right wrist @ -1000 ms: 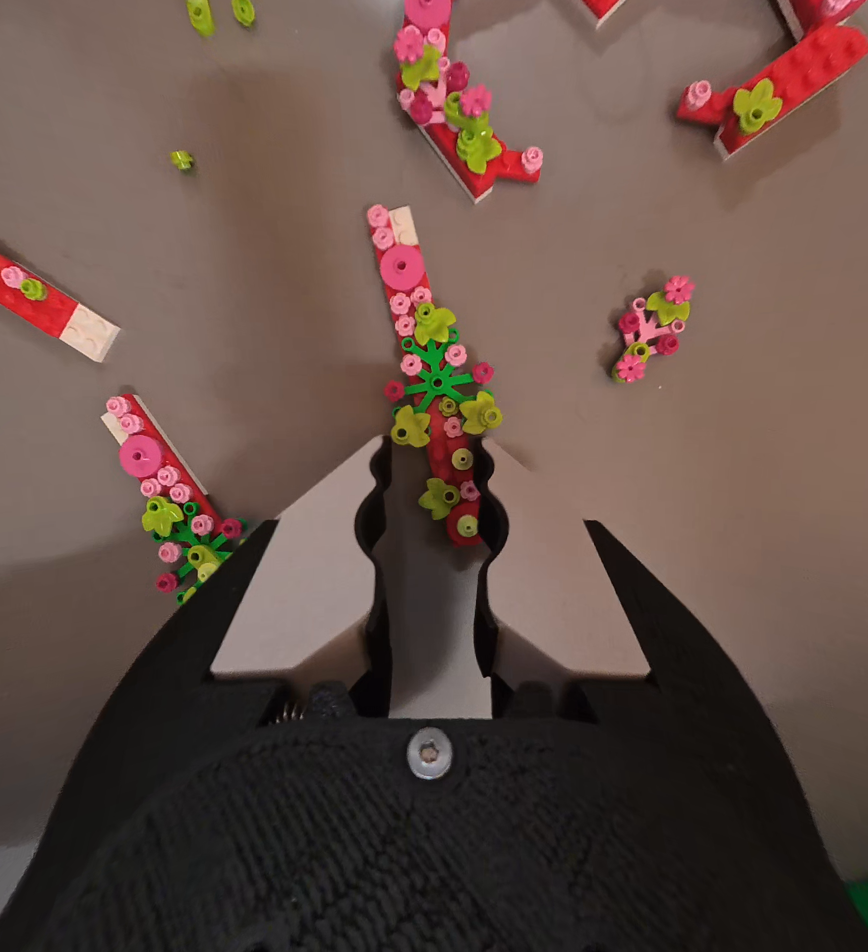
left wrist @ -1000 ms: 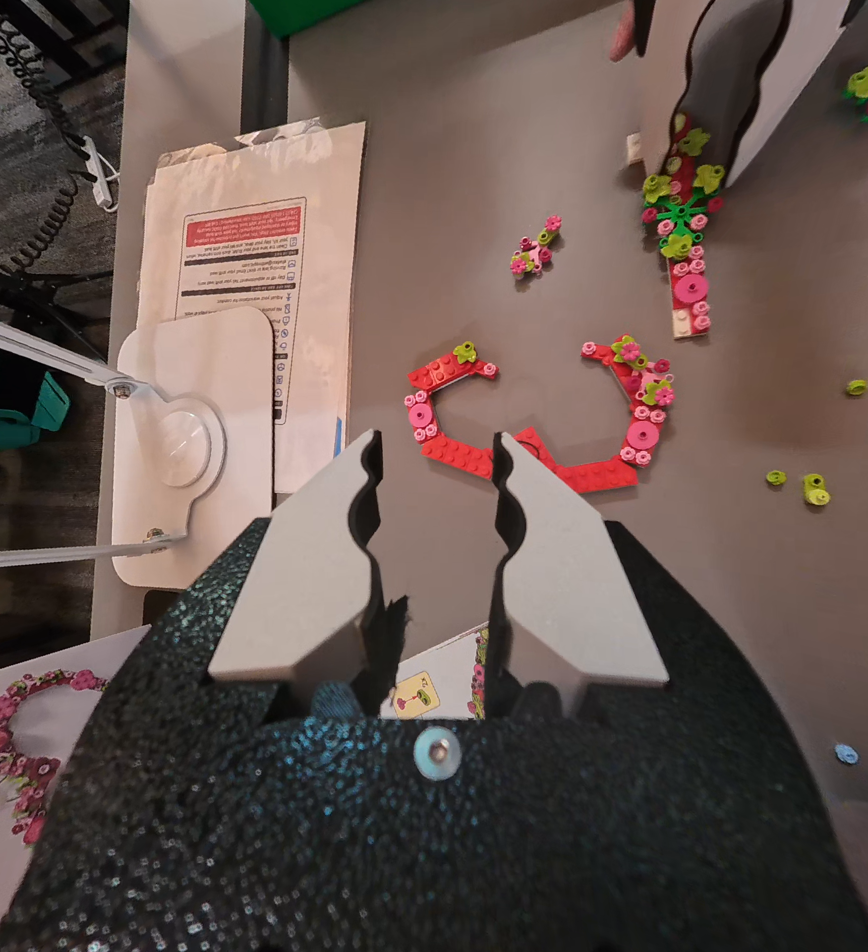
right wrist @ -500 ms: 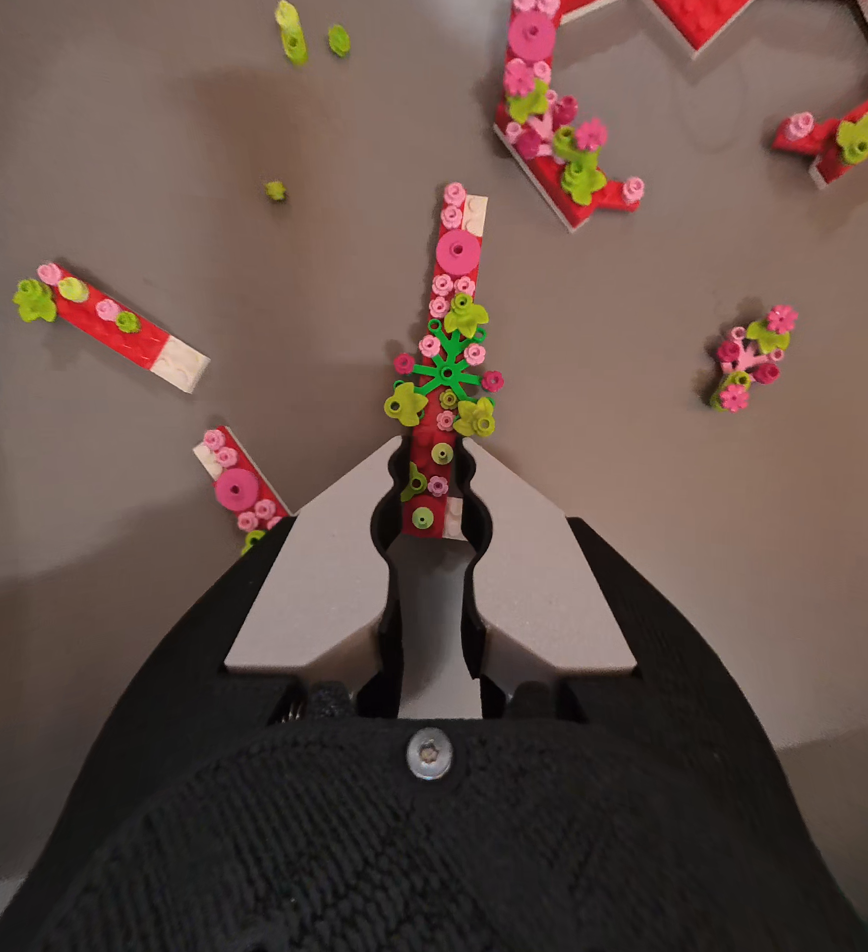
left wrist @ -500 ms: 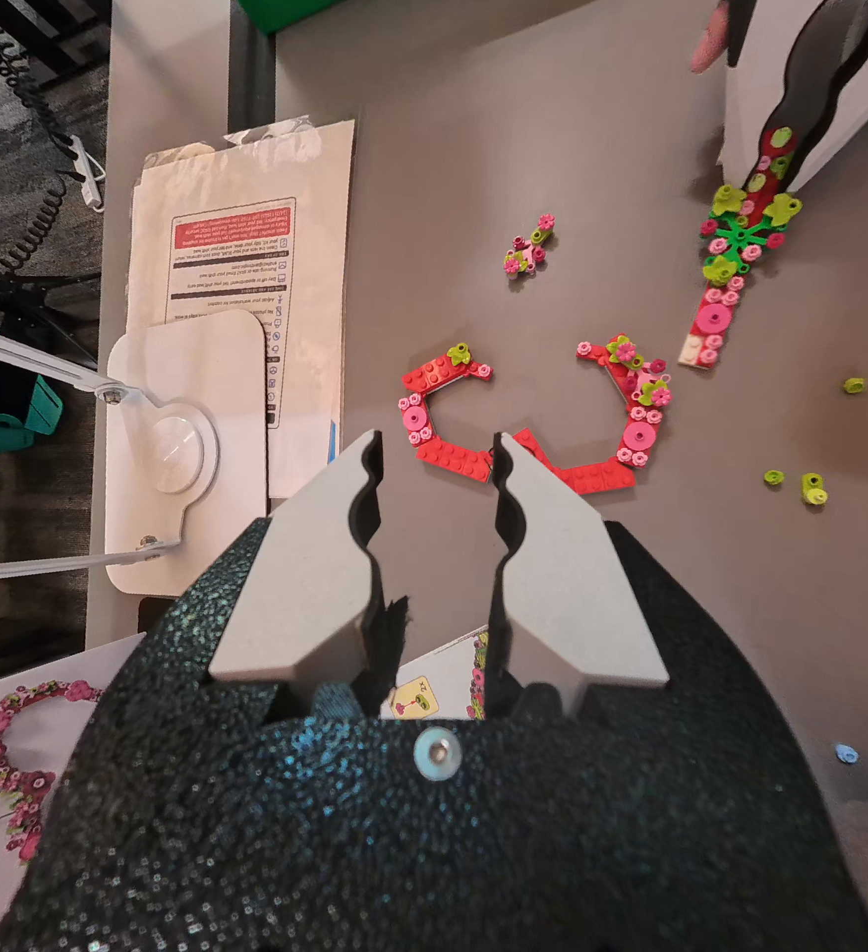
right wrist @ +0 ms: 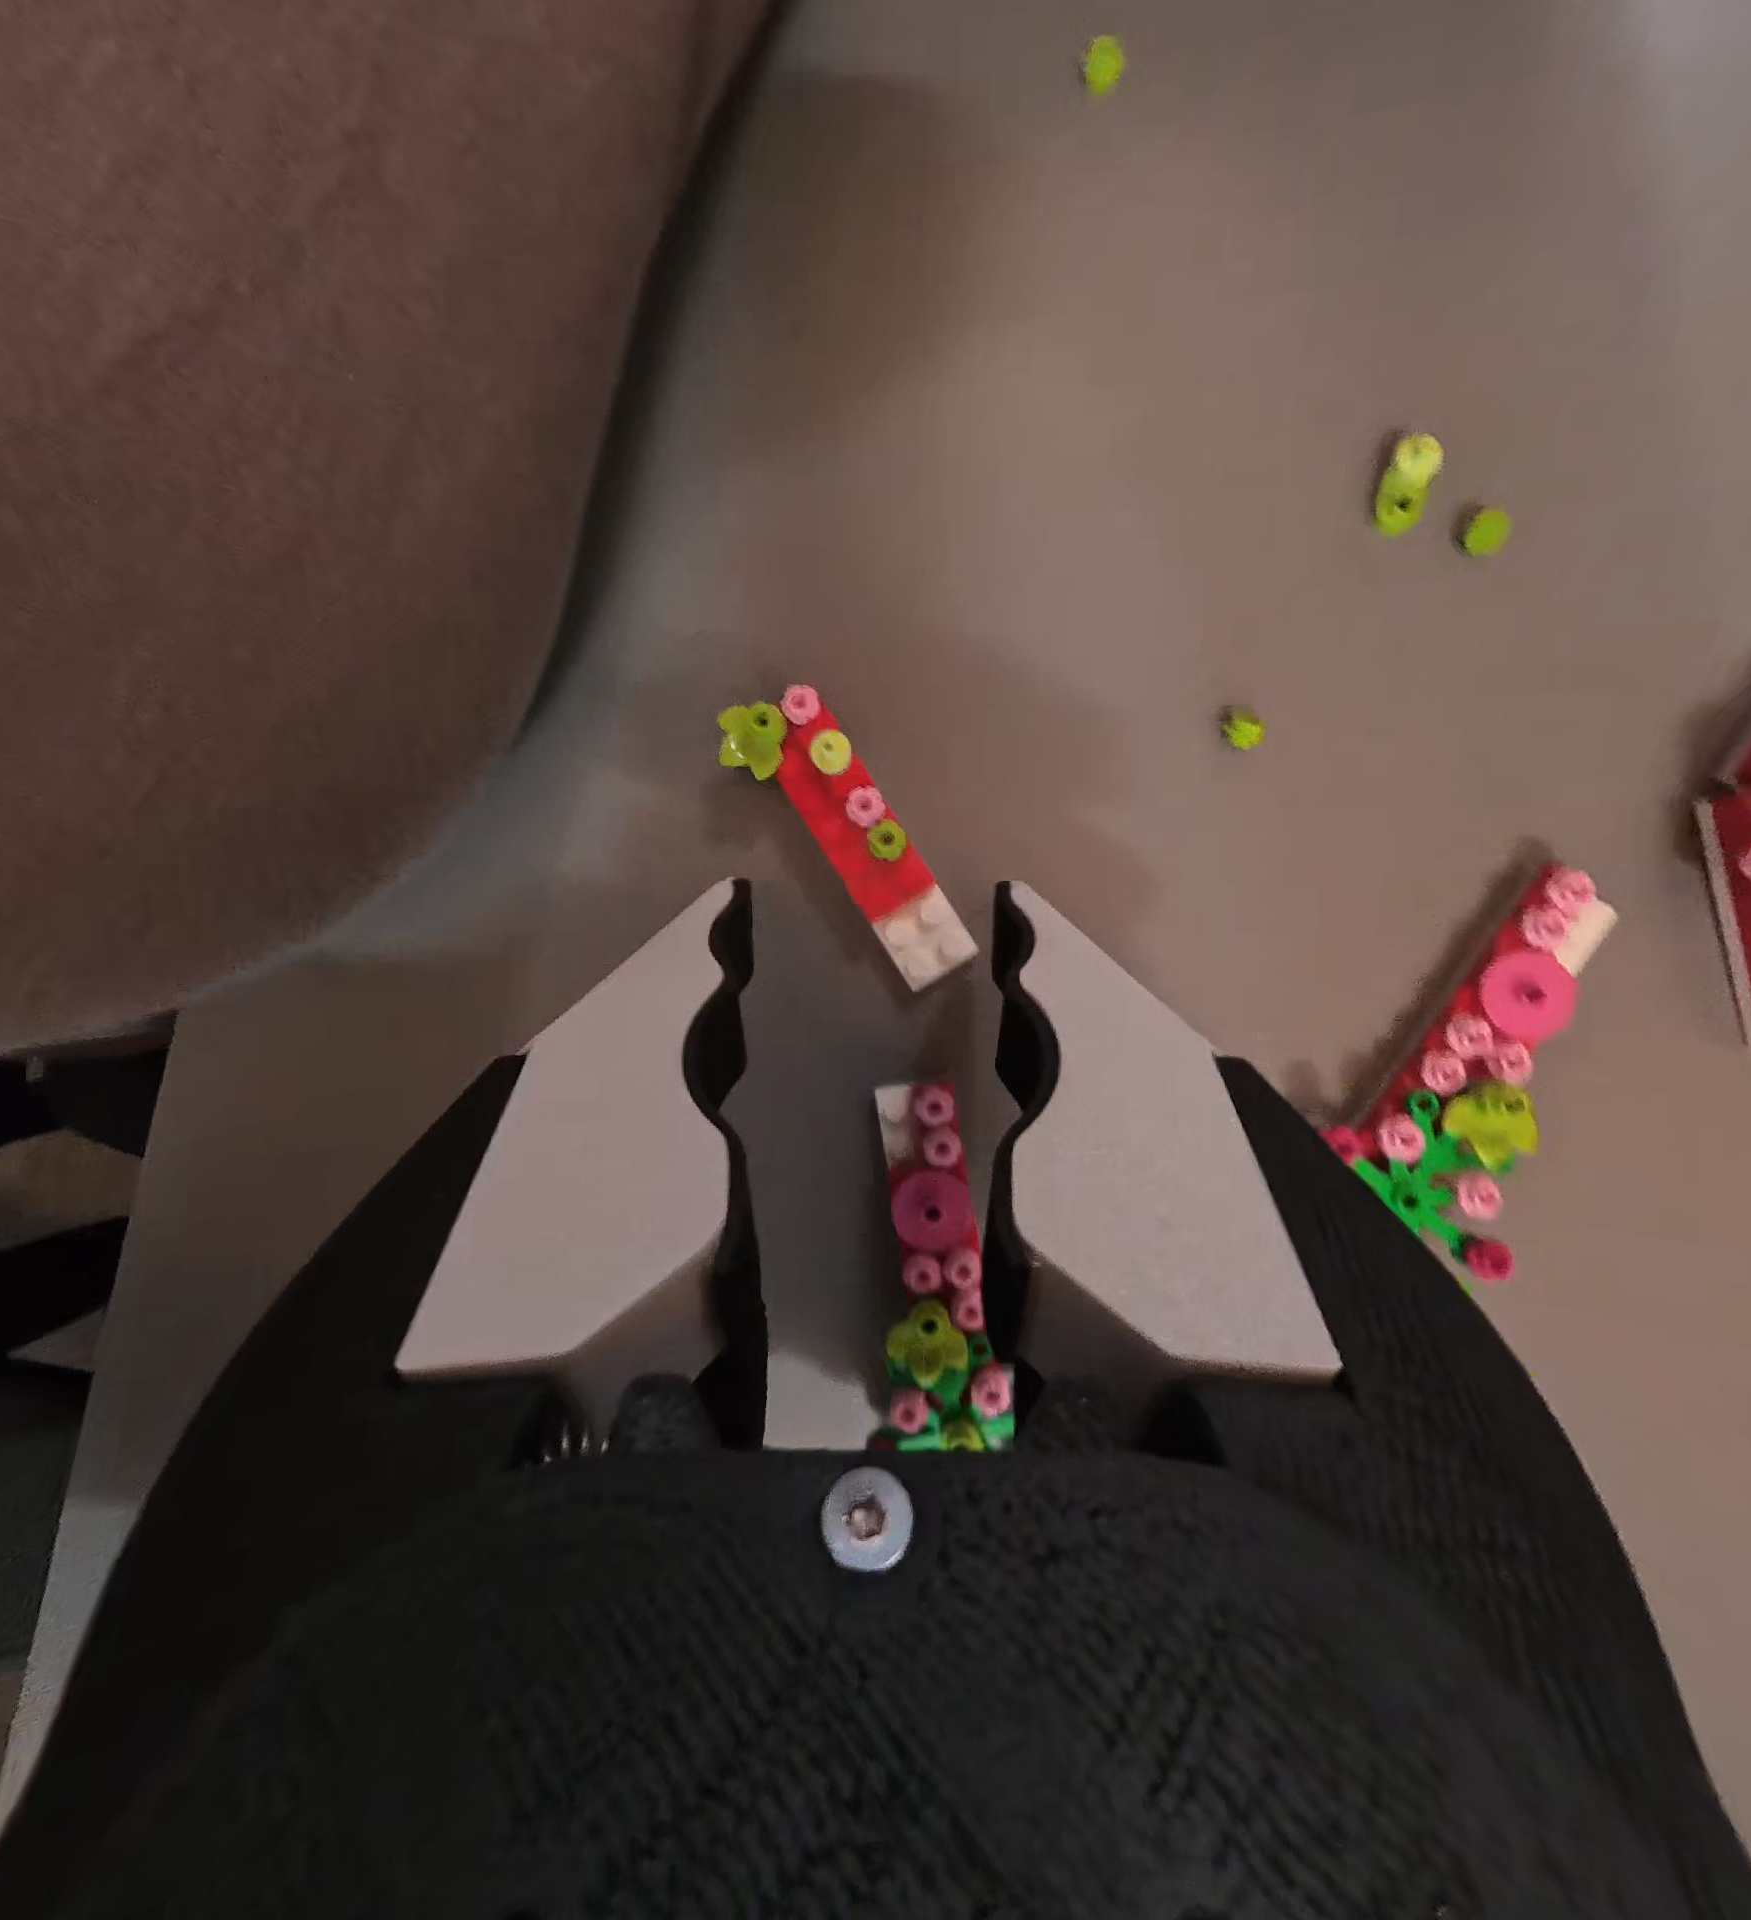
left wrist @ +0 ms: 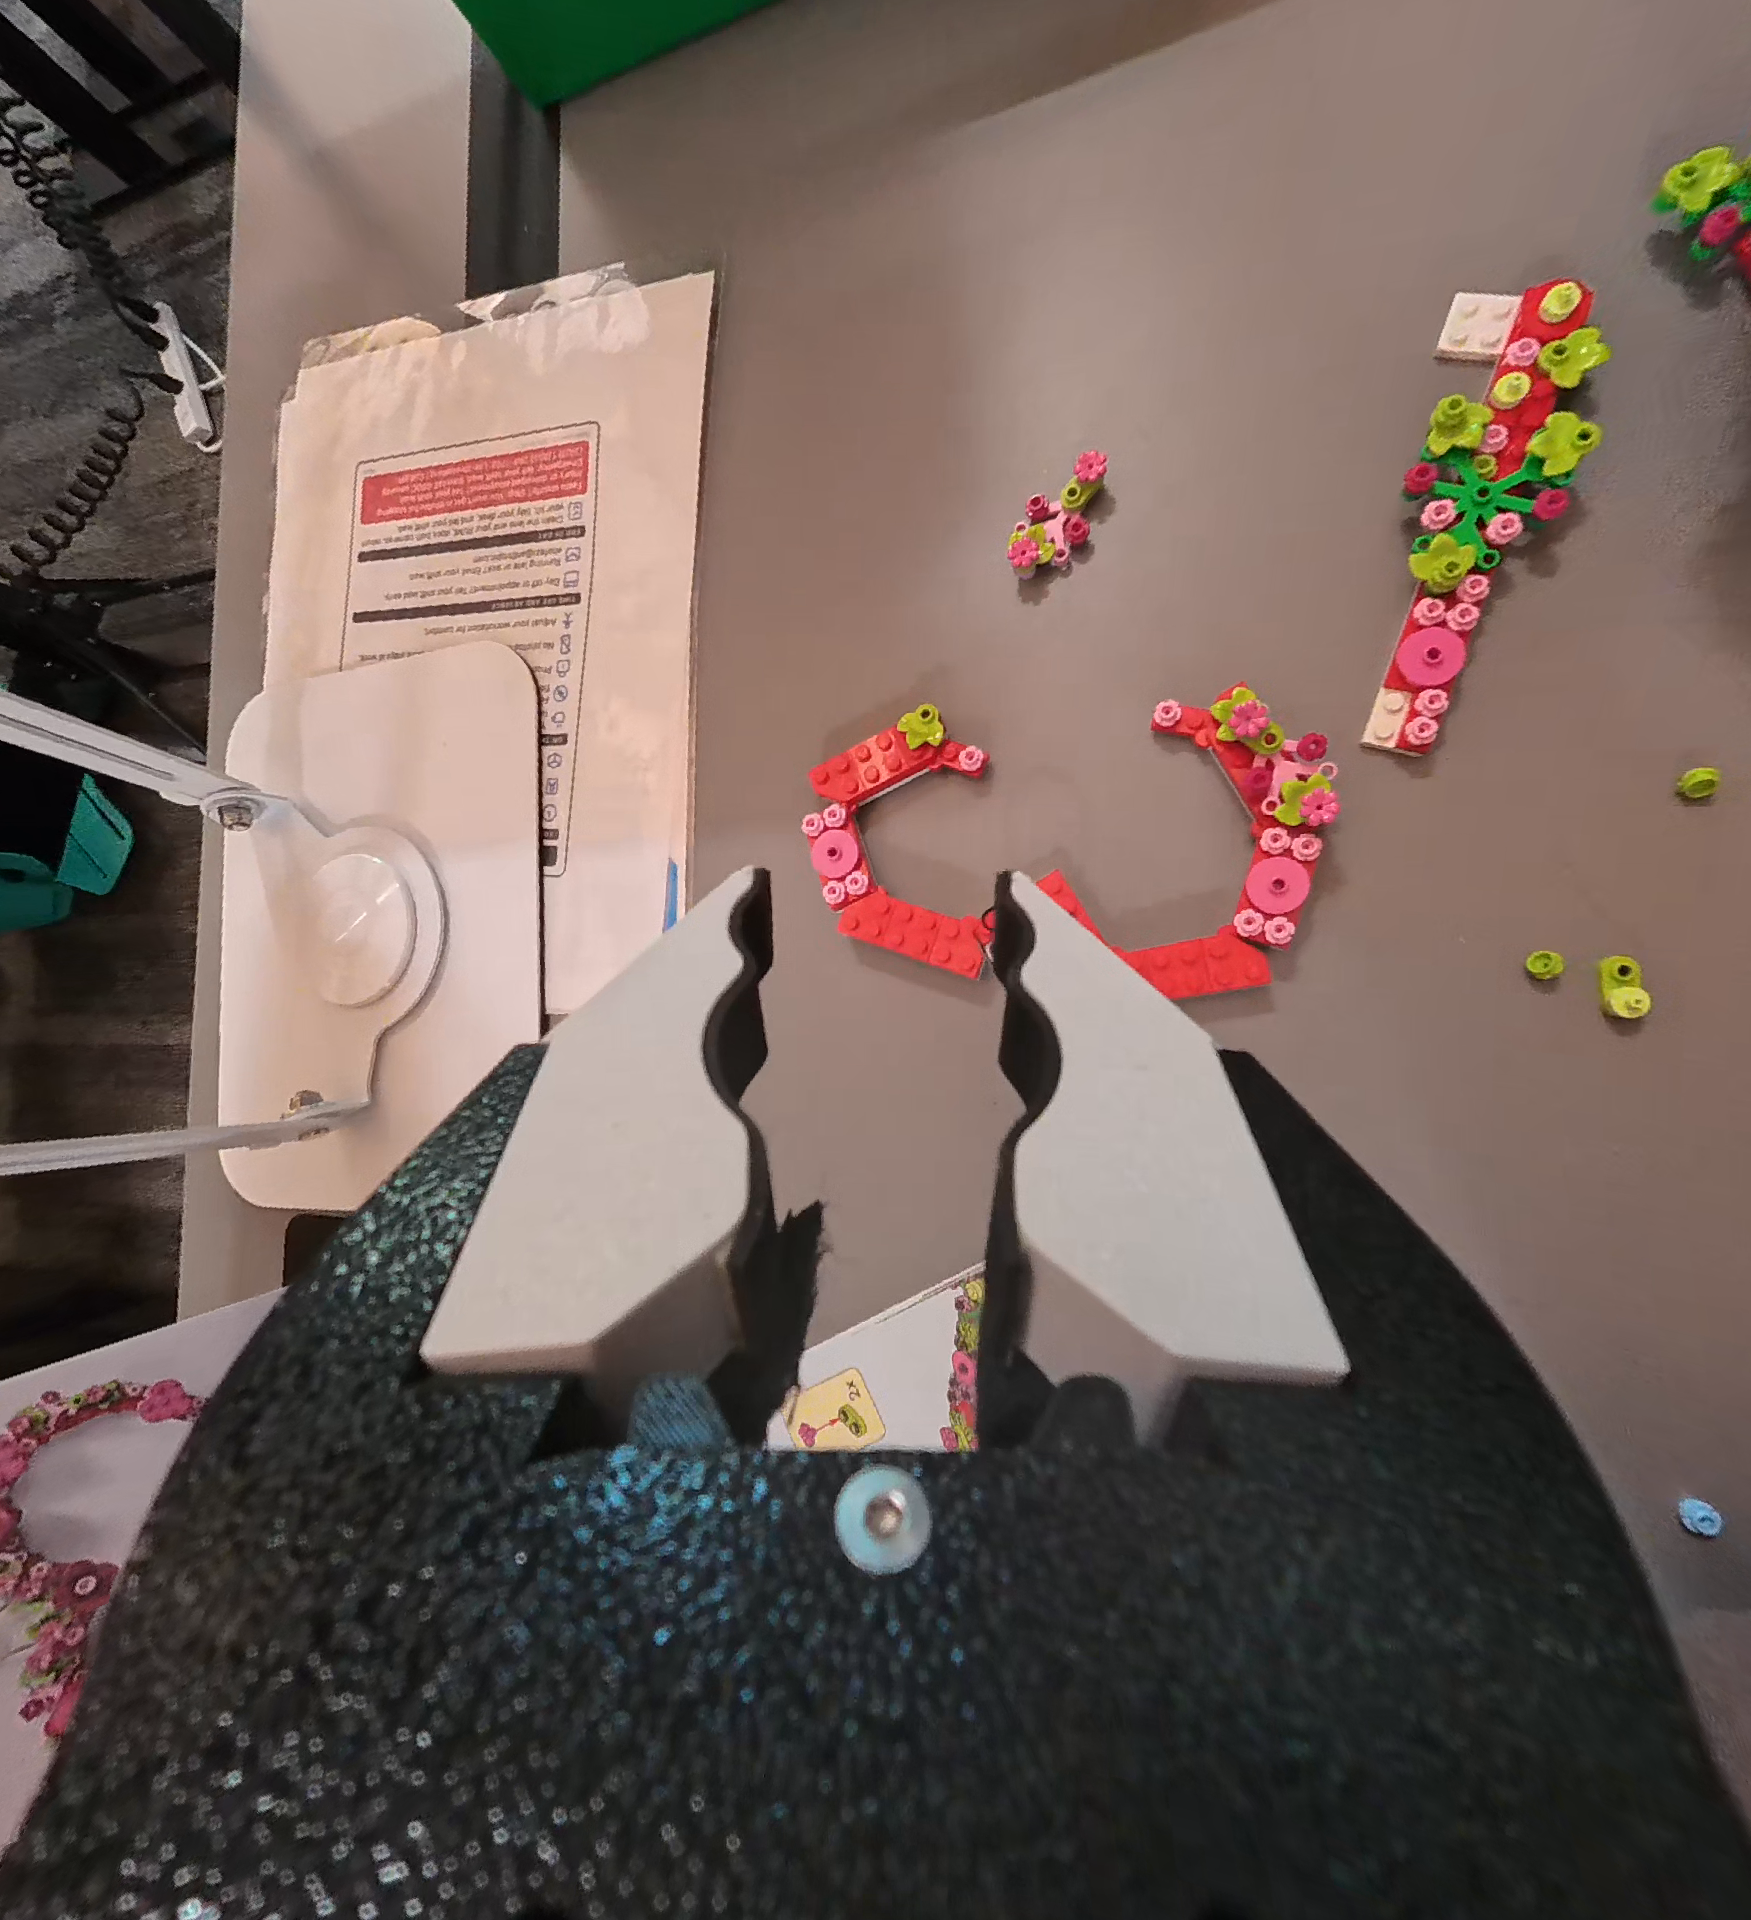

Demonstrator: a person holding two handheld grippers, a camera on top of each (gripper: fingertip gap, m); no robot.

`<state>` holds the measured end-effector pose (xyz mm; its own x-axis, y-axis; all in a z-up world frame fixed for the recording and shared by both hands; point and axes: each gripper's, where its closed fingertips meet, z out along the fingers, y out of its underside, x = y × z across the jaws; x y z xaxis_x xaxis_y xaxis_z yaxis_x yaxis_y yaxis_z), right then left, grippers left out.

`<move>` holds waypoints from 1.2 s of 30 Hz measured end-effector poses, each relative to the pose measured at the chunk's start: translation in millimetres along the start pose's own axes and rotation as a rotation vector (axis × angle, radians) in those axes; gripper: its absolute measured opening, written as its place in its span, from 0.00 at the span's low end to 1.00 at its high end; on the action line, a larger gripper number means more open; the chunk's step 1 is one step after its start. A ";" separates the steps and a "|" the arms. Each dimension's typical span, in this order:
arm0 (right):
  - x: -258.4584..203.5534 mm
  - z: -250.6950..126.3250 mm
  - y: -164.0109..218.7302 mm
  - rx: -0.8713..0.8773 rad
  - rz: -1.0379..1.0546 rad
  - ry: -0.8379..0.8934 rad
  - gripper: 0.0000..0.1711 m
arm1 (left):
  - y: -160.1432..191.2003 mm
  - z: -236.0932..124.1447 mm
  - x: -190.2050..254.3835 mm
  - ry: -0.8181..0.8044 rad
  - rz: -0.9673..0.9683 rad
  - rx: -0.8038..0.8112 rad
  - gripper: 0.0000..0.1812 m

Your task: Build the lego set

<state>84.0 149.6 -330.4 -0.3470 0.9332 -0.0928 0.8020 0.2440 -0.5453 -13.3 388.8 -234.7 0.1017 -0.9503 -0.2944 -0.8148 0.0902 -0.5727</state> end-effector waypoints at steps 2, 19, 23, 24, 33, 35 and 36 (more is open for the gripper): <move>-4.6 7.7 -2.5 -0.007 -0.028 -0.029 0.25 | -0.9 0.0 0.6 0.002 0.002 0.002 0.22; -5.3 18.5 -4.4 -0.005 -0.031 -0.024 0.09 | -0.5 -0.7 0.7 0.002 0.001 0.006 0.22; -0.3 17.0 -5.2 0.011 -0.004 0.003 0.09 | -0.9 -0.6 1.0 0.003 0.003 0.005 0.22; 2.4 16.1 -5.0 0.014 0.005 0.017 0.09 | -0.8 -0.7 1.0 0.002 0.002 0.005 0.22; 47.5 -9.8 -5.5 0.056 0.112 0.250 0.09 | -0.2 -1.7 0.3 0.000 0.000 0.007 0.22; 63.6 -21.4 -0.6 0.047 0.150 0.333 0.09 | -0.1 -1.6 0.3 0.000 0.000 0.006 0.22; 72.0 -27.8 4.9 0.029 0.170 0.376 0.09 | 0.0 -1.6 0.2 -0.001 0.000 0.006 0.22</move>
<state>76.4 225.3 -316.6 -0.0051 0.9922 0.1243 0.8167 0.0759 -0.5720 -14.2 388.2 -233.5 0.1022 -0.9500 -0.2950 -0.8115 0.0919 -0.5771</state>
